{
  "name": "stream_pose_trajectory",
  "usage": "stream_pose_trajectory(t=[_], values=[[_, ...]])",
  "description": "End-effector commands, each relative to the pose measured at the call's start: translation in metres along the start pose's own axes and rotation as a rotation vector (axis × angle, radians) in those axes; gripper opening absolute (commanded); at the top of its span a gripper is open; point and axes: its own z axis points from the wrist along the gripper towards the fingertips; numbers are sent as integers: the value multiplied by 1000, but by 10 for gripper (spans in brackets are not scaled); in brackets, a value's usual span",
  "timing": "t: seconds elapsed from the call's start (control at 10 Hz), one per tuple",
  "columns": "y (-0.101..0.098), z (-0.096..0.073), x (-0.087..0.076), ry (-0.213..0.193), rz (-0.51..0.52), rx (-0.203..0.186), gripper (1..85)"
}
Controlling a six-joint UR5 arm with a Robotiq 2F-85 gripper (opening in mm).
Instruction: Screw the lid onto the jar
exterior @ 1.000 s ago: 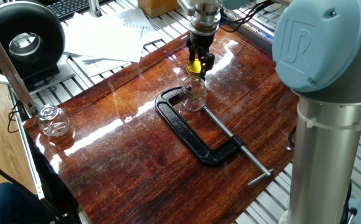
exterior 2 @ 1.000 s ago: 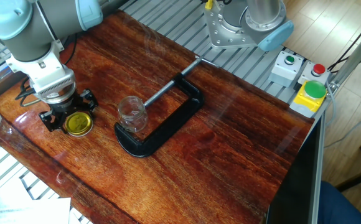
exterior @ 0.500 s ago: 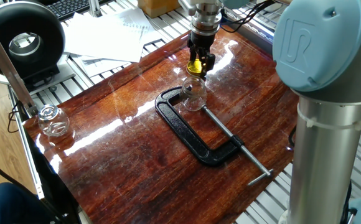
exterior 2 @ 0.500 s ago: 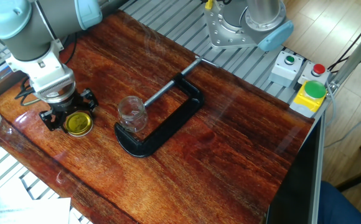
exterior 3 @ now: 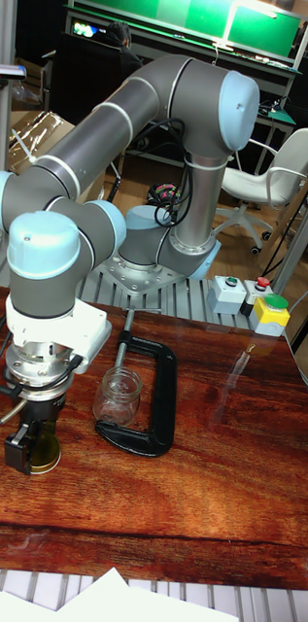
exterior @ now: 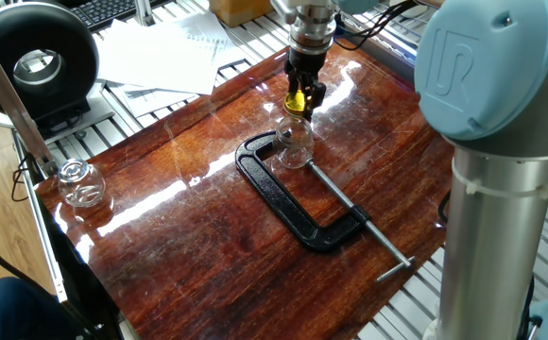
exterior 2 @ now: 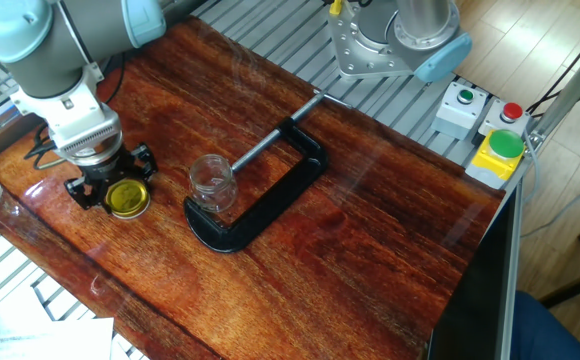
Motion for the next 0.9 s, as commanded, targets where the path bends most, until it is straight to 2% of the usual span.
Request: stream_pose_trajectory(t=[0.0,0.4,0.8], values=[[0,-2,0,-2,21,1,633],[6,-14,2,13,75,-23,603],[15,-50,7,31,132,-30,580]])
